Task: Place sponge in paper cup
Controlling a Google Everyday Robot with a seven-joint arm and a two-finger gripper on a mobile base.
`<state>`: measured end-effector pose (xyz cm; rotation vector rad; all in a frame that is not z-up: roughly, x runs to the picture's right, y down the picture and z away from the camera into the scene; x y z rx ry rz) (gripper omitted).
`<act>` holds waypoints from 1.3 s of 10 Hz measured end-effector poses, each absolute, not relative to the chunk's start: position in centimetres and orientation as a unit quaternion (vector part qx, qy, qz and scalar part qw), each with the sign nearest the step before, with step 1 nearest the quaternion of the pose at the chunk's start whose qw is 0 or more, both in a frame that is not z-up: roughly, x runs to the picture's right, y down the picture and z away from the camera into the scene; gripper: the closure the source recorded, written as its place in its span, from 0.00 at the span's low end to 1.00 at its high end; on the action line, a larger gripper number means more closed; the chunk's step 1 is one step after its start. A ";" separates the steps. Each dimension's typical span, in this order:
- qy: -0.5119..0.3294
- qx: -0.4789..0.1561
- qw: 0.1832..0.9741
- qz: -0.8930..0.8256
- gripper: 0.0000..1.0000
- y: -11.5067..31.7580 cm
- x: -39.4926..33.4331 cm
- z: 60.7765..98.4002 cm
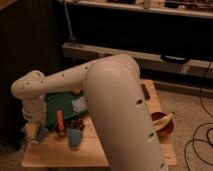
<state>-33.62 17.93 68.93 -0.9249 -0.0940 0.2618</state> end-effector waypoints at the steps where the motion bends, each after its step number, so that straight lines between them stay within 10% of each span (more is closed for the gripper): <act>1: -0.042 -0.445 0.886 0.123 1.00 17.8 -33.7 68.8; 13: -0.036 -0.454 0.883 0.114 0.98 16.4 -34.5 67.9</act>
